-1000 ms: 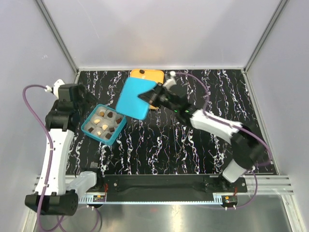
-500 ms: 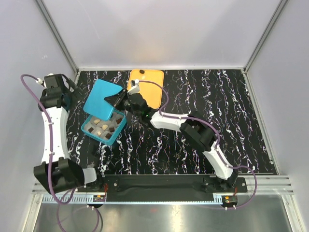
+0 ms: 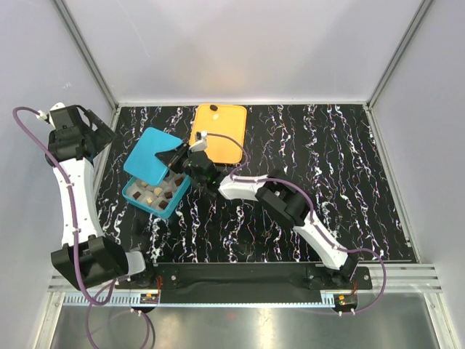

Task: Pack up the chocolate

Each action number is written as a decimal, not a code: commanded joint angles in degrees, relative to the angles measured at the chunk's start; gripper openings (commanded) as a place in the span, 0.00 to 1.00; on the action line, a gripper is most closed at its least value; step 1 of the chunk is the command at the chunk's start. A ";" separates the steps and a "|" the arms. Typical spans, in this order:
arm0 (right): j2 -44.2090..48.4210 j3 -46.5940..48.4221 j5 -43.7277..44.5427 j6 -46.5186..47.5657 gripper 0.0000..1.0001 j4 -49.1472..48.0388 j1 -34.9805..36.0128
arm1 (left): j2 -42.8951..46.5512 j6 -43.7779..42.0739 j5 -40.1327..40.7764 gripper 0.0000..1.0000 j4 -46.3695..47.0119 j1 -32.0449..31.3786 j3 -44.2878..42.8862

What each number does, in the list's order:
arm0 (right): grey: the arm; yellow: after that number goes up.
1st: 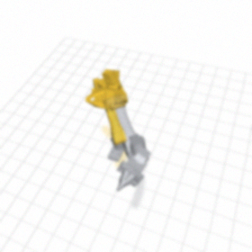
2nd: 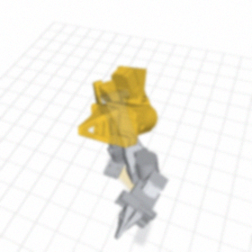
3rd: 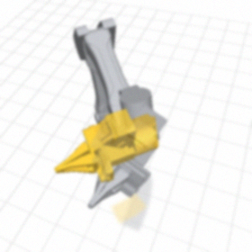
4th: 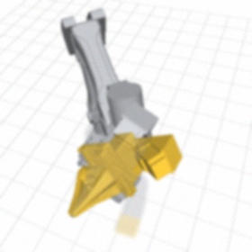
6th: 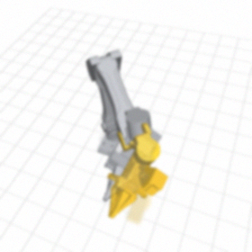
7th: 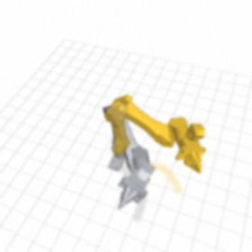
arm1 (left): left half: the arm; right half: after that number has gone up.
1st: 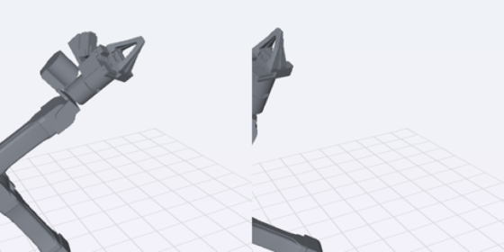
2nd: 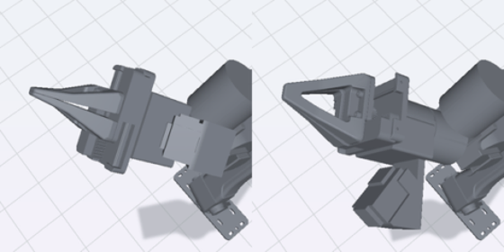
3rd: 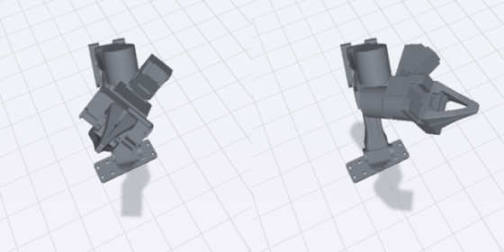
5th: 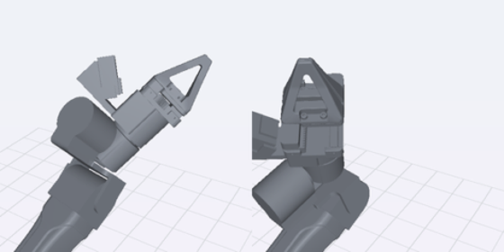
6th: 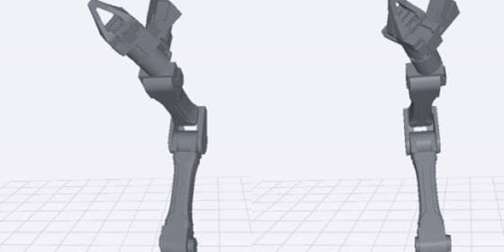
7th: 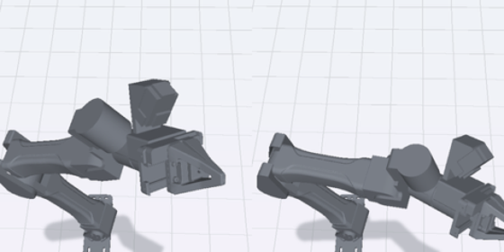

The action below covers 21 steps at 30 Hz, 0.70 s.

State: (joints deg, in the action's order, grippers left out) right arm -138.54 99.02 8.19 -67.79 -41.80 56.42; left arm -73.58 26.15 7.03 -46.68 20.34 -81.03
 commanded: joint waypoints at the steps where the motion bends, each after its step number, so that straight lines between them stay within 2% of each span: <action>1: 0.29 0.65 5.08 -3.05 0.00 -5.75 1.76 | -3.66 -3.47 -4.73 0.99 2.82 0.32 -2.90; 10: -2.17 0.38 7.37 -8.15 0.00 -5.14 3.78 | -10.17 -6.02 -6.68 0.95 0.88 0.40 -1.50; 15: -1.65 -0.85 8.87 -9.12 0.01 -3.03 4.75 | -11.85 -4.53 -12.82 0.88 2.20 1.81 0.87; 21: -1.30 -2.34 9.91 -10.08 0.01 -1.18 5.19 | -12.37 -2.95 -13.79 0.85 3.61 2.25 3.68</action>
State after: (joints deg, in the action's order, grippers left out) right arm -140.64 97.19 14.39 -76.23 -41.69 60.90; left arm -85.54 22.41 -3.70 -46.09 22.04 -78.28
